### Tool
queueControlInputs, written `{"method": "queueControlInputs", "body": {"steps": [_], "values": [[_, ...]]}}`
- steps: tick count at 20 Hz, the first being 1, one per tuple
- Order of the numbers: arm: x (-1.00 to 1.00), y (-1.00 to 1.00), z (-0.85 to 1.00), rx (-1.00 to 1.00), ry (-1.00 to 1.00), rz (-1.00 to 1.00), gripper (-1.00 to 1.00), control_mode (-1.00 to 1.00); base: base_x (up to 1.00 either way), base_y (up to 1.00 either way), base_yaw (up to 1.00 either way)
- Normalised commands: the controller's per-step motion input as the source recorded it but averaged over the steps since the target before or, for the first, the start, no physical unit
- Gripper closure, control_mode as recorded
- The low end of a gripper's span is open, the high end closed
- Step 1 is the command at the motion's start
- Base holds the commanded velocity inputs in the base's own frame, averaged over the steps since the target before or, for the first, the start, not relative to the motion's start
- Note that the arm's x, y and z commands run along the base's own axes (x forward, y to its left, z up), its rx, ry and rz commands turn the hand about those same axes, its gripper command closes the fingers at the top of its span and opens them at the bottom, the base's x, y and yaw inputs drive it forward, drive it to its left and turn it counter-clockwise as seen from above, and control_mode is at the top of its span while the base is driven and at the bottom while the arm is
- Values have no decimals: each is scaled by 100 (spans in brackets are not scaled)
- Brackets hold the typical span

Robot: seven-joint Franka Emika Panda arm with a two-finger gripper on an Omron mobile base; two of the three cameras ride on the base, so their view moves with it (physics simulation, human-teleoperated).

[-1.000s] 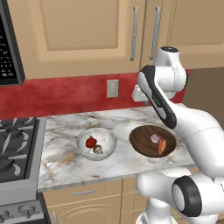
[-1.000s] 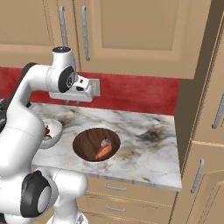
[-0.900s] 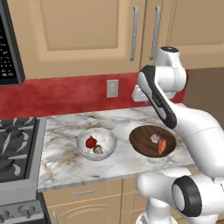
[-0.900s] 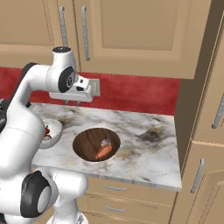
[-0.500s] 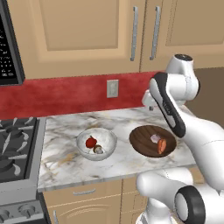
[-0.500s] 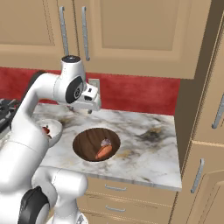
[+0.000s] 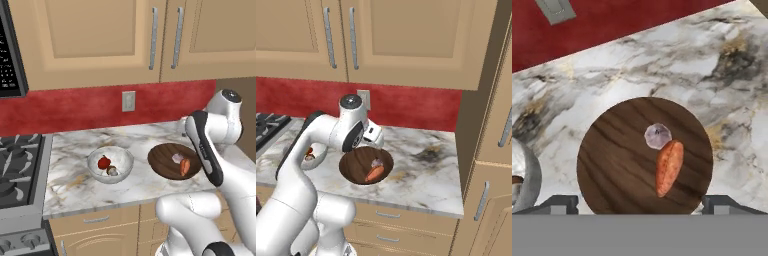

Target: Place the bowl containing the sweet potato and garlic in the microwave. Close the microwave door and press the start button to microwave the meal.

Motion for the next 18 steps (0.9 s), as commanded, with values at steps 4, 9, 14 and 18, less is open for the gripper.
{"method": "queueControlInputs", "body": {"steps": [4,9,14,18], "values": [[-20,-65,-26,16,-3,-13,-100,-100,0,0,0],[-7,-55,-32,15,0,-9,-100,-100,0,0,0],[0,-41,-37,16,0,-6,-100,-100,0,0,0],[-1,-9,-43,15,1,0,-100,-100,0,0,0]]}}
